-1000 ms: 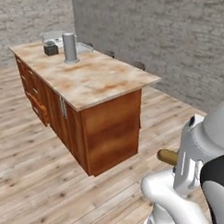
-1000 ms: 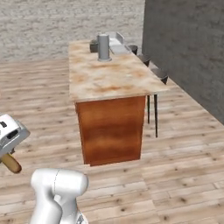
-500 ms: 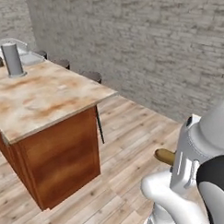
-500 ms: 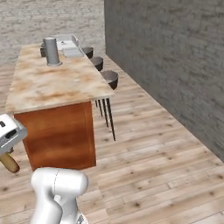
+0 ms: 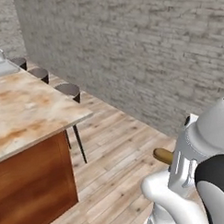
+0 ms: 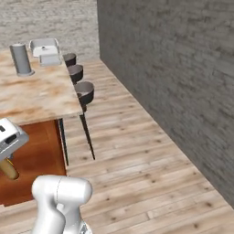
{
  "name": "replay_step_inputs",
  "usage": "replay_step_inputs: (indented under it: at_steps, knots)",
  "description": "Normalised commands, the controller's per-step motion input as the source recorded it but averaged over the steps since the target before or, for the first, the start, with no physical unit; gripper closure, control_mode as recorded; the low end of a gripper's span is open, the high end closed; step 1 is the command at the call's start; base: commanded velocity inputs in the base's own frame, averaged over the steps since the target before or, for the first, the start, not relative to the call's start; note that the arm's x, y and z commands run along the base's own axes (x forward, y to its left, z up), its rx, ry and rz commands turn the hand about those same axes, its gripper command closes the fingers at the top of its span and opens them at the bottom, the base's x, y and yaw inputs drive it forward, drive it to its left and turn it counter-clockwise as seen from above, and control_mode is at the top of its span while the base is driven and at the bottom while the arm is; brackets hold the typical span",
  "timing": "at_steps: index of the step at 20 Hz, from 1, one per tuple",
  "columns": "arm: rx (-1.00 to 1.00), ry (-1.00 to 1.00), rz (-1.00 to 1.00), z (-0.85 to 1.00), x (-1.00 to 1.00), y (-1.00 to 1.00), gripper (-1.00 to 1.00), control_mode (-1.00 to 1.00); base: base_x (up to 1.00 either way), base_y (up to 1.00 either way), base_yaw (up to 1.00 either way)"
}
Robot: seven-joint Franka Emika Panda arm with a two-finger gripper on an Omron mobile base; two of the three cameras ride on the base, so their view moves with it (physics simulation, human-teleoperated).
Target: Place the cold items (banana and apple) from the fridge in one tupperware on the dining counter. Place the warm items (kebab skewer and hot dog) in the stove area in another tupperware.
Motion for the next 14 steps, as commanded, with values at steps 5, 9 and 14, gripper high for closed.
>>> replay_step_inputs:
  at_steps: [5,9,14]
  knots:
    - [0.00,0.00,0.00,0.00,0.00,0.00,1.00,1.00,0.99,-0.80,0.06]
    - [0.00,0.00,0.00,0.00,0.00,0.00,1.00,1.00,0.99,-0.76,0.16]
    - [0.00,0.00,0.00,0.00,0.00,0.00,1.00,1.00,1.00,-0.70,0.22]
